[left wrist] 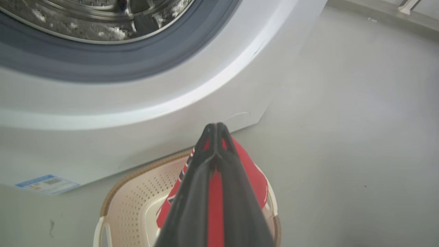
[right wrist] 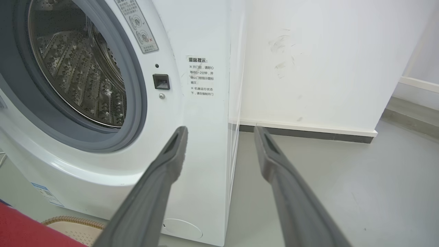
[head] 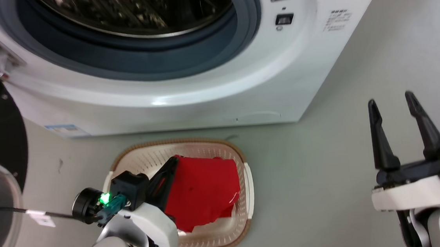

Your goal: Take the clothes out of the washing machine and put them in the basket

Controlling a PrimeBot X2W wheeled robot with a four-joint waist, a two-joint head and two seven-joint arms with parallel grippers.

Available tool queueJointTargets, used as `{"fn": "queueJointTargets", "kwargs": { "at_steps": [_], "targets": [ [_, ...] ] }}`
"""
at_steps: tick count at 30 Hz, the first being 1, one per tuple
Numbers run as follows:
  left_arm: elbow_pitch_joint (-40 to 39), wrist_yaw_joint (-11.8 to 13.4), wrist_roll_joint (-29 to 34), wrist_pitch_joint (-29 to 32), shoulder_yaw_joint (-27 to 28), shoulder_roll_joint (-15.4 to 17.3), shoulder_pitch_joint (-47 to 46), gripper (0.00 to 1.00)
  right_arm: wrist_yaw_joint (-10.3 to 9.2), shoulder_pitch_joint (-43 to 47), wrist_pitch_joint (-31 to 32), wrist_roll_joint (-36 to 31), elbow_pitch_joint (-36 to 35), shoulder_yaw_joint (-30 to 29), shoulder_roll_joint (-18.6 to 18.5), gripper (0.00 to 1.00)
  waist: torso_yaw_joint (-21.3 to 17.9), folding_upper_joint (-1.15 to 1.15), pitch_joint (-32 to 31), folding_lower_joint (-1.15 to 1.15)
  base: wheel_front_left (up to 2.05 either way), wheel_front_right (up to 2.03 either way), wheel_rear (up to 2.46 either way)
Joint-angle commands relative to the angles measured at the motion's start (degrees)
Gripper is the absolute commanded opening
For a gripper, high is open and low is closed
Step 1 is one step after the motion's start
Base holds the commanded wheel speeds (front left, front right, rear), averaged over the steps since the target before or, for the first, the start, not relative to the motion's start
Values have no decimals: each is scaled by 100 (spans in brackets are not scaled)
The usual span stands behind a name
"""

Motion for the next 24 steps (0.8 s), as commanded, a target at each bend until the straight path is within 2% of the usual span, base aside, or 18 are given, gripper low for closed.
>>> {"fn": "queueJointTargets", "kwargs": {
  "at_steps": [1,9,17,24],
  "targets": [
    [156,-66,-26,-28,-5,-63,-114,0,-4,-119,-11,-18,-25,-2,3,100,-49,0,320,0,0,0,0],
    [2592,-753,-67,-235,-184,-832,-915,0,-4,-689,-12,-41,-202,9,5,100,-294,0,1394,0,0,0,0],
    [5017,-1380,-153,-61,-289,-1595,-1974,0,-4,-1153,-12,87,-377,-27,6,100,-585,0,2345,0,0,0,0],
    [6411,-1594,-133,191,-378,-1841,-2645,0,-4,-1418,-12,235,-533,4,5,100,-839,0,2886,0,0,0,0]
  ]
}}
